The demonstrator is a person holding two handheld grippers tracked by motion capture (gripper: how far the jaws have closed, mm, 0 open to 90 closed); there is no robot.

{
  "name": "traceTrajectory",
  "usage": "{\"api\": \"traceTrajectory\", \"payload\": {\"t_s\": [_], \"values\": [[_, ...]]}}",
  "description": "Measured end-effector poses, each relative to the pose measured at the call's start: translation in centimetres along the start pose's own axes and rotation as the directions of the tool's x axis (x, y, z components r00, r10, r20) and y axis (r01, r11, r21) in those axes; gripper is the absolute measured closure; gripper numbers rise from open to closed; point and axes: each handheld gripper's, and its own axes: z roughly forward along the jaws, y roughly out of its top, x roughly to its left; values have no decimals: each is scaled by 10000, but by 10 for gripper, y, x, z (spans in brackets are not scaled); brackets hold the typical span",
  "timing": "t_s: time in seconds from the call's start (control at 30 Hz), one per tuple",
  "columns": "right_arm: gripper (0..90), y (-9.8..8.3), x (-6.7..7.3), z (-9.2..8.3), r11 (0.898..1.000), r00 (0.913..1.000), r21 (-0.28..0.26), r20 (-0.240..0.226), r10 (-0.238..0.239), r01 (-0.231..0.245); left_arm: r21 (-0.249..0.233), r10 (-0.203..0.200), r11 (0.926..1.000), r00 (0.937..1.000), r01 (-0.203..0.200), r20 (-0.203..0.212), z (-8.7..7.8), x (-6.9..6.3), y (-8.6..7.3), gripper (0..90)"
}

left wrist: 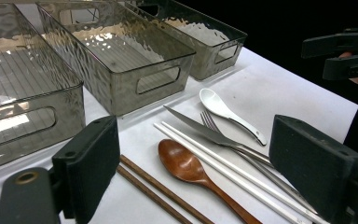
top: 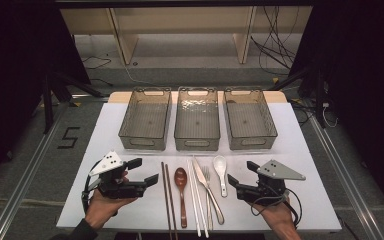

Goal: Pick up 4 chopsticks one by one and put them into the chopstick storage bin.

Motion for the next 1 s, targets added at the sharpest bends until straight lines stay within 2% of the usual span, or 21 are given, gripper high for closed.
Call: {"api": "traceTrajectory", "payload": {"t_s": [0.4,0.53,1.0], "values": [[257,4,0,2,9989,9999,471,103,-14,9,-41,8,10000,10000,-8,-54,0,1,0,156],[268,6,1,3,9976,9998,681,143,-146,136,-66,-38,10000,9999,37,-97,0,2,0,157],[284,13,6,9,9852,9985,1625,-36,-543,541,-91,-48,9999,9999,47,-147,-1,3,1,156]]}}
